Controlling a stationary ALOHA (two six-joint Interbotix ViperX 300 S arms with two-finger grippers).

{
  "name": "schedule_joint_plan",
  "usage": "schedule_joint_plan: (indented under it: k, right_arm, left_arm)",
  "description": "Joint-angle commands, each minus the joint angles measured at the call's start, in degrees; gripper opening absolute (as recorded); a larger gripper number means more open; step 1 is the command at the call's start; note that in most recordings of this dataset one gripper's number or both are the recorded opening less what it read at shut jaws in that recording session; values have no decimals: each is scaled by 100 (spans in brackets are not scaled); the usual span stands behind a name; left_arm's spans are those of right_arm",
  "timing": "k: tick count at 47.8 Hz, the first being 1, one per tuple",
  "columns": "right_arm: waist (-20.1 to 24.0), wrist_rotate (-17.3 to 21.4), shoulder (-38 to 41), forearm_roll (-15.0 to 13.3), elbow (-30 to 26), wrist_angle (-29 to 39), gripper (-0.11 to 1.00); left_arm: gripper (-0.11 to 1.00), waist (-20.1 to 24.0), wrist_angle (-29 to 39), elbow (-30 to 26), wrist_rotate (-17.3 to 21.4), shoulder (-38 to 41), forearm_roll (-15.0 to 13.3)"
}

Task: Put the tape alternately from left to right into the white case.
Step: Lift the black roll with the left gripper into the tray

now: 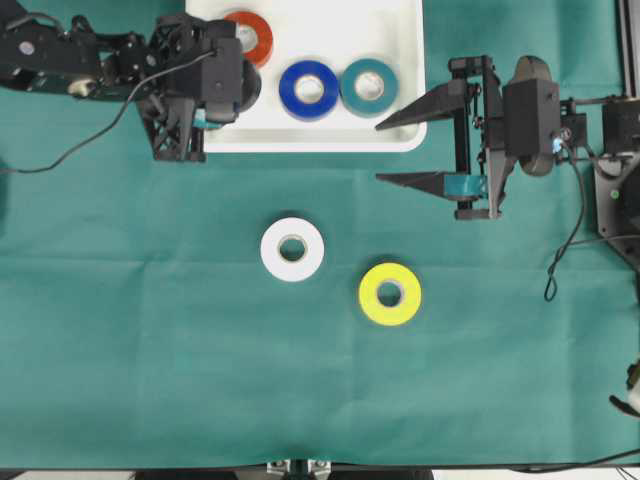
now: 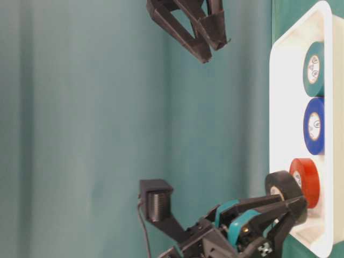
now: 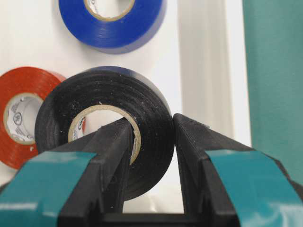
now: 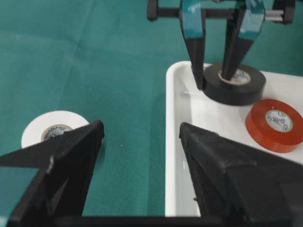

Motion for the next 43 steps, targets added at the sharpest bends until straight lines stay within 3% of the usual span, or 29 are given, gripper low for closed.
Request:
schedule_joint_plan:
  k: [1,18,43]
  right_arm:
    - [0,9,-26,0,-88,-62,73]
    - [9,9,-26,-9,-35,-62,73]
    - [9,-9,-26,0,-35,-79,73]
  left_arm:
    - [-4,53,-132,-193,79,35,9]
    - [-4,220,-167,-369,167,439,9]
    - [-4,193,-114,-396,123,387,0]
